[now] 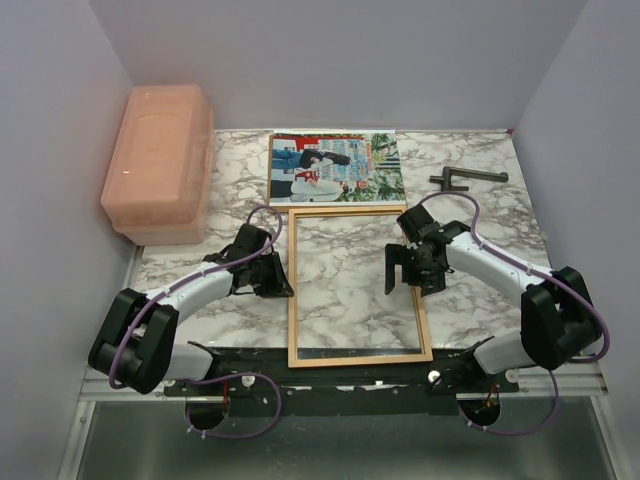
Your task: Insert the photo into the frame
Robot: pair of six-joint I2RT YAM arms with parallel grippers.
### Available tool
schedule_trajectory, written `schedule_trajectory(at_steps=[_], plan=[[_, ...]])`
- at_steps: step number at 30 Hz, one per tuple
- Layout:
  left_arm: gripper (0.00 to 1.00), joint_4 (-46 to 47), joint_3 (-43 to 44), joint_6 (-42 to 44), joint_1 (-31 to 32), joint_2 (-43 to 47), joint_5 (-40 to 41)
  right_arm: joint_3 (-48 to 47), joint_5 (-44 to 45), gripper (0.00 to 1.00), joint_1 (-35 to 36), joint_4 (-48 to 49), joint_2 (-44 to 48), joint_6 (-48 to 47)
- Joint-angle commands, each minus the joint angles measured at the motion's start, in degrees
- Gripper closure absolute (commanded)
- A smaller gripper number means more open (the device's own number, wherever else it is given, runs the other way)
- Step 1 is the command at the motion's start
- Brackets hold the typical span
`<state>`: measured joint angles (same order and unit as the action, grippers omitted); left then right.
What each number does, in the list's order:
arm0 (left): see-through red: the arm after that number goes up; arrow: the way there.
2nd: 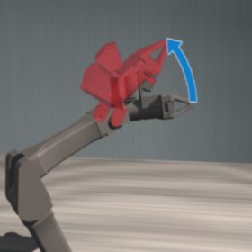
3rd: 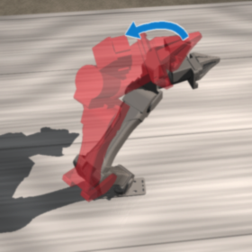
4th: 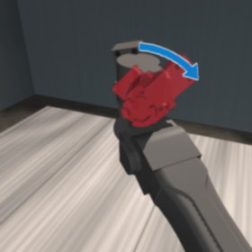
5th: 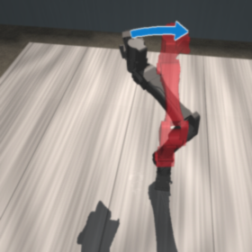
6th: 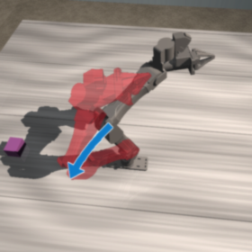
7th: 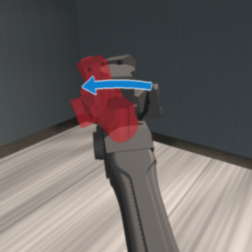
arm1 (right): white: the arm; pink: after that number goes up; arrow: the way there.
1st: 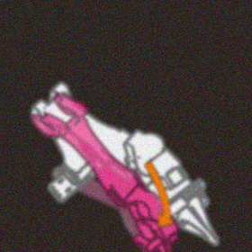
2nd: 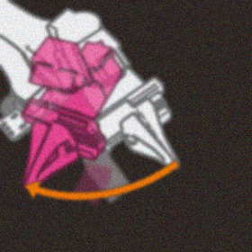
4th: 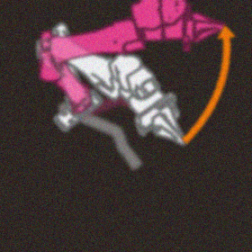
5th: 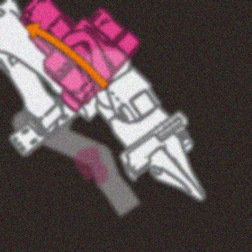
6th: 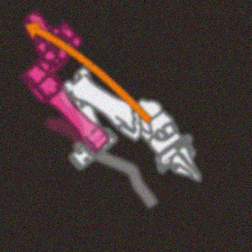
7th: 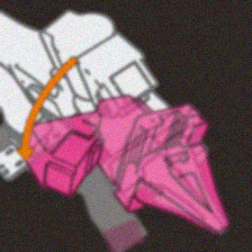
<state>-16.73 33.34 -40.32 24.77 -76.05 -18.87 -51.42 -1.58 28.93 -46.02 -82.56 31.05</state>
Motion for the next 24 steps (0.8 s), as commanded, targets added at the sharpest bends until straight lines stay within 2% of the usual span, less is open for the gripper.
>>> schedule_trajectory(at_steps=[1, 9, 12, 14, 19, 20, 24], plan=[[0.83, -4.13, -2.72, 2.04, 0.87, -3.14, 5.51, 0.34, -0.11, 0.0, 0.37, 0.28, 0.54, 0.91], [0.83, -4.3, -2.8, 1.92, 0.89, -2.68, 5.59, 1.29, 0.59, 0.0, 0.41, 0.53, 0.91, 1.71], [0.79, -4.51, -2.98, 1.85, 0.89, -1.74, 5.78, 1.69, 3.07, 0.0, 0.38, 0.15, 0.93, 2.94], [0.72, -4.61, -3.06, 1.84, 0.85, -0.14, 5.71, 1.89, 6.04, 0.01, 0.4, -0.19, 1.14, 4.08], [0.36, -5.9, -2.49, 1.95, 0.89, 5.01, 5.55, 2.02, 12.64, 0.04, 0.29, 0.12, 3.08, 6.84], [0.32, -6.04, -2.33, 2.11, 0.89, 5.93, 5.47, 1.93, 13.37, 0.05, 0.24, 0.42, 3.37, 7.36], [0.3, -7.06, -1.24, 2.48, 0.89, 8.25, 5.82, 2.48, 13.77, 0.12, -1.16, 2.03, 2.87, 7.65]])
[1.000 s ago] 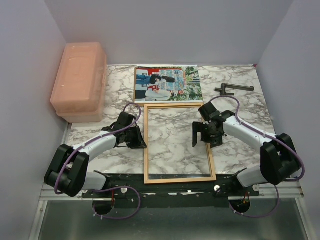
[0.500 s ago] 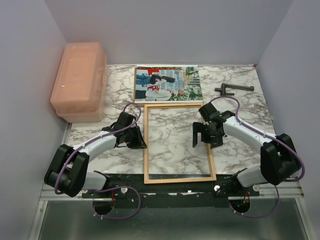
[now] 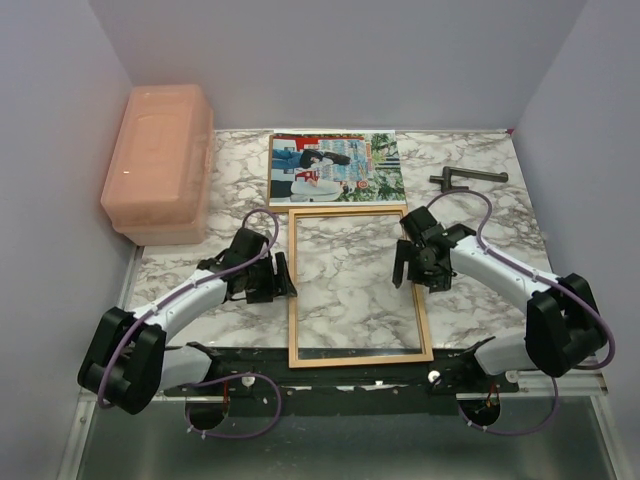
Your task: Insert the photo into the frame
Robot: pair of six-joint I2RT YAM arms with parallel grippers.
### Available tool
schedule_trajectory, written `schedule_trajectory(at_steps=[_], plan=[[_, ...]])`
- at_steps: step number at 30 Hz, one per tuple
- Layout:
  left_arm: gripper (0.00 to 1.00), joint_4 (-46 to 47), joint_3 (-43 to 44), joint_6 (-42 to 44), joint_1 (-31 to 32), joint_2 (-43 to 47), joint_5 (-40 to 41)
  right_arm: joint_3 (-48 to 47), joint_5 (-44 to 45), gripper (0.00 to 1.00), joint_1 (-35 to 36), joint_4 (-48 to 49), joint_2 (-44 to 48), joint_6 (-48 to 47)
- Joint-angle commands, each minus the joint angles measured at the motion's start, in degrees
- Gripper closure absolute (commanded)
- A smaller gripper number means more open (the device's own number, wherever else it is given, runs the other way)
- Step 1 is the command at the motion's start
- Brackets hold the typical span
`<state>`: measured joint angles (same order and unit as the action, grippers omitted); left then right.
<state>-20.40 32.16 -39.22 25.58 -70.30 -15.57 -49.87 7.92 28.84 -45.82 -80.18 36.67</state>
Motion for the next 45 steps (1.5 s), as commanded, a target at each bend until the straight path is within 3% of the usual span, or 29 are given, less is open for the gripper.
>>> schedule_trajectory(at_steps=[1, 5, 7, 16, 24, 41, 44, 45], plan=[[0.3, -3.64, 0.04, 1.47, 0.06, 2.78, 2.8, 1.06, 4.17, 0.16, -1.51, 2.18, -0.1, 1.98], [0.3, -4.25, 0.24, 1.69, 0.08, 2.76, 3.39, 1.49, 2.74, 0.32, -3.41, 4.4, -2.42, 1.05], [0.3, -4.24, 0.05, 1.78, 0.08, 2.21, 3.61, 1.55, 2.58, 0.44, -3.82, 5.25, -3.4, 0.93], [0.32, -2.23, -1.06, 1.43, 0.08, -0.32, 3.01, 1.82, 4.38, 0.56, -4.33, 6.79, -7.79, -0.31], [0.38, -0.33, -0.26, 1.0, 0.08, -3.0, 0.95, 2.43, 3.68, 0.79, -4.36, 8.03, -9.11, -0.8], [0.43, 3.18, 3.38, -1.36, 3.7, -9.36, -1.85, 1.57, 3.73, 0.84, -6.1, 7.5, -8.31, -1.07], [0.43, 3.1, 3.49, -1.69, 4.2, -9.29, -1.11, 1.79, 2.87, 0.82, -6.08, 7.48, -7.9, -1.31], [0.42, 2.85, 3.44, -1.73, 4.21, -9.01, -0.56, 1.78, 2.44, 0.77, -6.08, 7.5, -7.81, -1.55]])
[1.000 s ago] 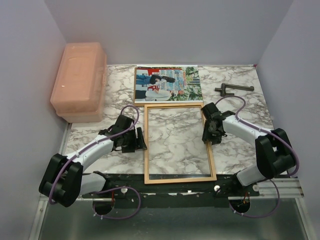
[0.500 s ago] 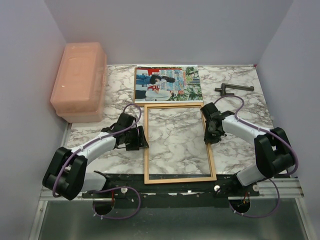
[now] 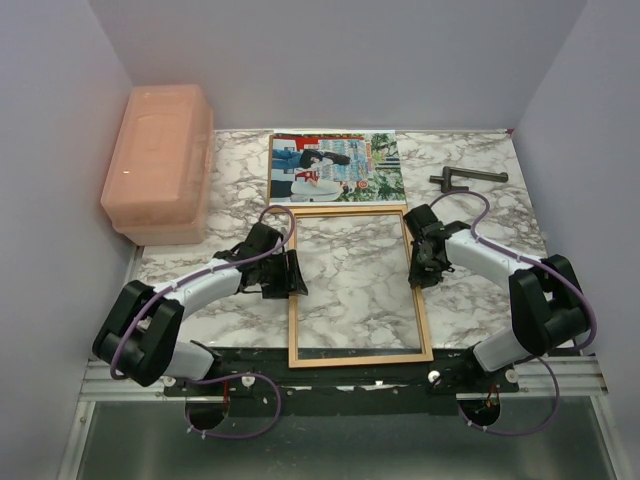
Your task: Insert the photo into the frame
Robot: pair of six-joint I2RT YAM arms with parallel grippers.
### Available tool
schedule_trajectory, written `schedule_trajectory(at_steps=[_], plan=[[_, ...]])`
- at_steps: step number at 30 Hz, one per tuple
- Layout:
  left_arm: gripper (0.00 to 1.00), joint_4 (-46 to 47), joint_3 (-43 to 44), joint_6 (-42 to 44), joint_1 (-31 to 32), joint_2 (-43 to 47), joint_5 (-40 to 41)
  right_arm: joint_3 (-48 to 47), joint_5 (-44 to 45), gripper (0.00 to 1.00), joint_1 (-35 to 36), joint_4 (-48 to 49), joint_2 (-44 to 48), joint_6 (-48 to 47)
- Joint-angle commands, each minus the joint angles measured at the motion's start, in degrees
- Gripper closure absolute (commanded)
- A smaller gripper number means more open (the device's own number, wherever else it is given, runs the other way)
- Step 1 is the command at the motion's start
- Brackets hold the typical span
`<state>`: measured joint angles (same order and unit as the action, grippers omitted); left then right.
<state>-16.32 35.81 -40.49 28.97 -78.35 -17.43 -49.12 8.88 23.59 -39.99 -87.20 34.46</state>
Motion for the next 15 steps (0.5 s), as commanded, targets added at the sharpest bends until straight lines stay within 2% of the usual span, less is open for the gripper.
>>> schedule_trajectory(at_steps=[1, 4, 8, 15], plan=[[0.42, -1.69, -0.23, -0.47, 0.91, -0.39, 1.98, 0.94, 1.01, 0.69, -0.86, 1.74, -0.55, 0.54], [0.36, -3.83, -0.22, -0.39, 0.91, 2.27, 4.51, 0.44, 0.27, 0.49, -0.87, 1.91, 0.41, 0.12], [0.26, -7.44, 0.35, -0.23, 0.91, 7.15, 8.83, -0.61, -0.32, 0.32, -0.85, 1.76, 2.09, -0.33], [0.17, -9.08, 1.51, -0.44, 0.82, 14.64, 12.11, -3.01, -1.37, 0.18, -0.9, 2.14, 2.68, -0.95]])
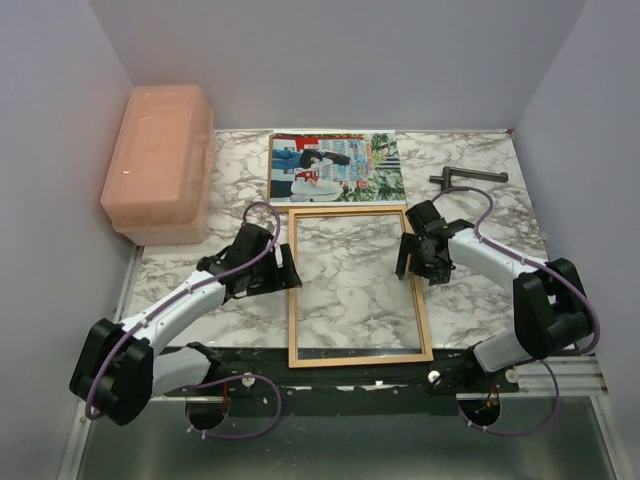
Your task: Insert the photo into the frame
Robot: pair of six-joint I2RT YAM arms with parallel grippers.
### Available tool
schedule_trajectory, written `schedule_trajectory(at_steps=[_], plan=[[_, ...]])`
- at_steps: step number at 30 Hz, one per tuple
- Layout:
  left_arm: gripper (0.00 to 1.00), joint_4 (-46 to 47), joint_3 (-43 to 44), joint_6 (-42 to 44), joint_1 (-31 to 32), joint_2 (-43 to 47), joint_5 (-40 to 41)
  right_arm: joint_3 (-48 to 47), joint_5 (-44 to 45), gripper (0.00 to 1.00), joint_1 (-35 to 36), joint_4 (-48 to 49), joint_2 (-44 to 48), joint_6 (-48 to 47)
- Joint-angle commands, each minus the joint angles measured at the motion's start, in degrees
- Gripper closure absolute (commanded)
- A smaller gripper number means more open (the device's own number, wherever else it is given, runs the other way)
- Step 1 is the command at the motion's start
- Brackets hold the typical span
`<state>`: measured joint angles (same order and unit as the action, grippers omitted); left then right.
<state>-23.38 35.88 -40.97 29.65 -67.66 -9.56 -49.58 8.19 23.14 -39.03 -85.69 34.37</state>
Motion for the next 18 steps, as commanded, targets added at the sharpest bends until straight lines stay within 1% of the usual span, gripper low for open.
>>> schedule_trajectory(at_steps=[1, 4, 7, 8, 10, 13, 14, 18], plan=[[0.16, -1.74, 1.43, -0.03, 0.14, 4.81, 4.37, -3.17, -0.95, 0.15, -0.46, 1.31, 0.81, -1.08], [0.14, -0.21, 1.44, 0.1, -0.02, 6.84, 4.28, -5.59, -2.4, 0.1, -1.17, 1.44, -1.24, -1.66], [0.11, 1.93, 1.05, 0.35, -0.46, 8.49, 3.62, -8.66, -5.51, 0.07, -2.78, 2.23, -3.83, -2.42], [0.08, 2.85, 0.78, 0.37, -0.76, 9.11, 3.23, -9.83, -6.75, 0.06, -3.79, 2.62, -5.0, -2.55], [0.05, 5.09, 0.11, 0.37, -1.46, 10.35, 1.54, -12.3, -9.99, 0.06, -5.42, 3.56, -7.42, -2.93], [0.04, 8.87, -0.71, 0.29, -2.85, 12.74, -2.03, -17.33, -12.94, 0.05, -8.18, 3.81, -11.86, -3.74], [0.02, 9.67, -0.94, 0.15, -3.39, 13.79, -2.93, -19.57, -13.92, 0.05, -9.46, 3.95, -13.26, -3.99], [0.01, 13.64, -1.71, 0.01, -6.41, 18.94, -6.37, -28.02, -18.24, 0.05, -14.51, 4.17, -19.82, -4.44]])
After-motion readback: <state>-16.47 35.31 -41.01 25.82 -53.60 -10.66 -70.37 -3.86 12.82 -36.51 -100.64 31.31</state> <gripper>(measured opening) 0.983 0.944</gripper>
